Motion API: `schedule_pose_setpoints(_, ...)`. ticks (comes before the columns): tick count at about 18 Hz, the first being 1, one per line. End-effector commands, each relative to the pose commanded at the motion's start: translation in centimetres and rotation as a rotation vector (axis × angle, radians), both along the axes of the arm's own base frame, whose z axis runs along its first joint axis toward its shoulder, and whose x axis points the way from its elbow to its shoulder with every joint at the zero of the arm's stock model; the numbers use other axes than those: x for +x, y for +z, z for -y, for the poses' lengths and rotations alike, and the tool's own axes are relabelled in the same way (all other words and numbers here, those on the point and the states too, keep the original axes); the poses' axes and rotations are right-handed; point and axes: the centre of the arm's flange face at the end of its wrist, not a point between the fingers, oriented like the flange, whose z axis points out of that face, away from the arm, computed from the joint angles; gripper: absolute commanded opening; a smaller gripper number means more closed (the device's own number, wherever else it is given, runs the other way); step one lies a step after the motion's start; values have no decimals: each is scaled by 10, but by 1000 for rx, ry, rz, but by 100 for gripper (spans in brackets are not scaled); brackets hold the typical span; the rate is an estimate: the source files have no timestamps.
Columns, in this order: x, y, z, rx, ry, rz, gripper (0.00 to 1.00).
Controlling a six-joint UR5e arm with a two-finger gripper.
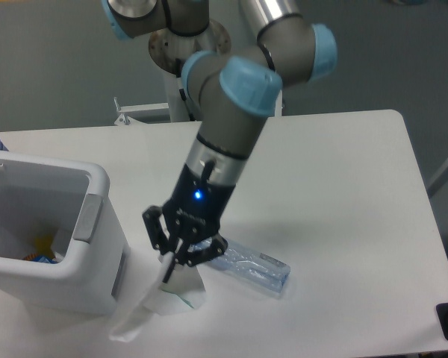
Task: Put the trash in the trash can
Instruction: 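Carry the white paper over the bin and open the gripper, then move the open gripper back over the clear plastic bottle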
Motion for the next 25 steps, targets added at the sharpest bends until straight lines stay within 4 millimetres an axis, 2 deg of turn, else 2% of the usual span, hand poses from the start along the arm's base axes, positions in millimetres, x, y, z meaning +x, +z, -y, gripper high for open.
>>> schedule_pose_setpoints(3,28,22,4,36,-33,11,0)
schedule_pose_setpoints(9,82,40,11,102,-139,65,0)
schedule_pose_setpoints(12,99,25,20,80,-152,81,0)
schedule_pose_setpoints(14,108,21,25,73,-156,89,2)
schedule_pose_setpoints(15,113,20,24,72,-164,90,15)
schedule_pose_setpoints(16,120,18,21,69,-179,92,33)
schedule_pose_setpoints(17,123,13,19,65,-189,91,69)
schedule_pose_setpoints(20,121,12,16,63,-191,78,100)
schedule_pose_setpoints(23,115,13,9,71,-204,58,100)
schedule_pose_setpoints(25,102,21,1,84,-196,46,100)
